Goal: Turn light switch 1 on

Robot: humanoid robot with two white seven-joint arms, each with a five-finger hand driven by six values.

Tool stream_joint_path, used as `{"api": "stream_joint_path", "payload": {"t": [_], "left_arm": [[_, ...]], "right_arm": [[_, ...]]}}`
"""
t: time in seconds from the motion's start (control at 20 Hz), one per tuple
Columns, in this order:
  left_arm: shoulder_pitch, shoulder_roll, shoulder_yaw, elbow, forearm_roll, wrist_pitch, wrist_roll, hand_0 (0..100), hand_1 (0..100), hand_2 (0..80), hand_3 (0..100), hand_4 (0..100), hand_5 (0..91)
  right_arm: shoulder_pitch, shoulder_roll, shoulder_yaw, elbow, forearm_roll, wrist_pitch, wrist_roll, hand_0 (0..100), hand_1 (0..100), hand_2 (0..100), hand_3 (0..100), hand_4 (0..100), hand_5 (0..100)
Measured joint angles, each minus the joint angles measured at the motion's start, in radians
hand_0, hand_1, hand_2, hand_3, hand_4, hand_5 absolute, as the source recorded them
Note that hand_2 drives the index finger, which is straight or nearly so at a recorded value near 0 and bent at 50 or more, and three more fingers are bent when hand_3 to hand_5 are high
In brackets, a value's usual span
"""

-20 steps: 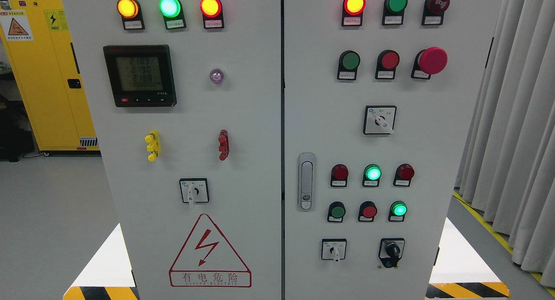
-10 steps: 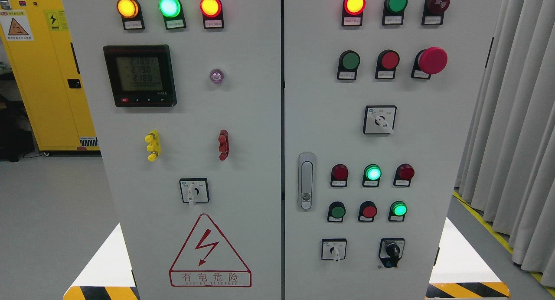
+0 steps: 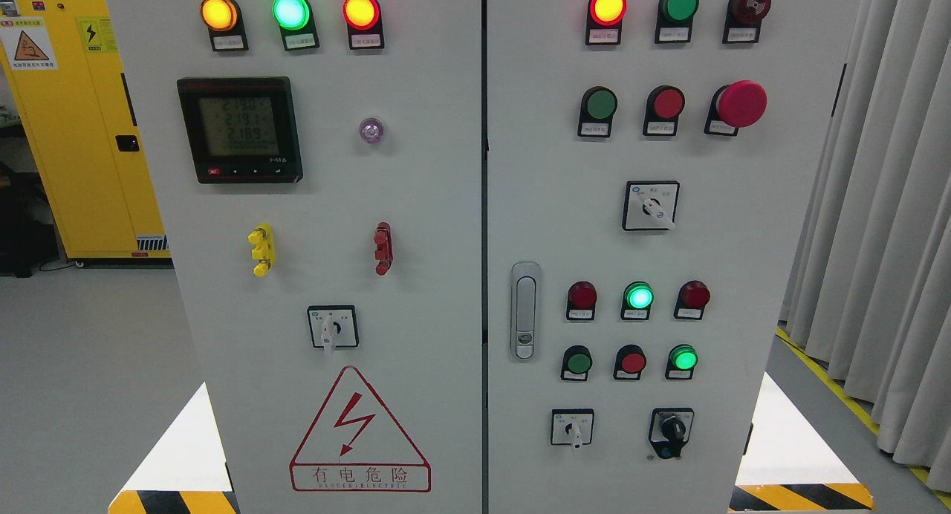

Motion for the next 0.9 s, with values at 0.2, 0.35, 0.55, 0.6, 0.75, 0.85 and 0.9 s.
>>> {"api": "stream_joint_path", "payload": {"t": [0.2, 0.35, 0.55, 0.6, 0.75, 0.85, 0.9], "left_arm": [[0.032, 0.018, 0.007, -0.181, -0.017, -0.074, 0.019, 13, 5, 6.2, 33, 35, 7.1], [0.053, 0.031, 0.011, -0.316, -0.023, -0.109, 0.026, 18, 11, 9.5, 37, 40, 16.3], [0.073, 0.045, 0.015, -0.475, -0.029, -0.190, 0.047, 25, 30, 15.4, 42, 50, 38.7], [0.076, 0.048, 0.016, -0.510, -0.029, -0.200, 0.050, 26, 32, 16.3, 43, 51, 42.8], [0.077, 0.051, 0.017, -0.611, -0.032, -0.213, 0.078, 26, 43, 23.9, 53, 61, 61.3], [0.063, 0.047, 0.018, -0.668, -0.034, -0.215, 0.109, 26, 46, 29.2, 58, 66, 65.7], [0.053, 0.043, 0.018, -0.695, -0.035, -0.215, 0.118, 26, 47, 32.0, 60, 69, 68.6]], "right_arm": [[0.000, 0.000, 0.000, 0.000, 0.000, 0.000, 0.000, 0, 50, 4, 0, 0, 0], [0.000, 0.000, 0.000, 0.000, 0.000, 0.000, 0.000, 0, 50, 4, 0, 0, 0], [0.000, 0.000, 0.000, 0.000, 0.000, 0.000, 0.000, 0, 50, 4, 0, 0, 0], [0.000, 0.000, 0.000, 0.000, 0.000, 0.000, 0.000, 0, 50, 4, 0, 0, 0], [0.000, 0.000, 0.000, 0.000, 0.000, 0.000, 0.000, 0, 50, 4, 0, 0, 0], [0.000, 0.000, 0.000, 0.000, 0.000, 0.000, 0.000, 0, 50, 4, 0, 0, 0], [0.000, 0.000, 0.000, 0.000, 0.000, 0.000, 0.000, 0, 50, 4, 0, 0, 0]]}}
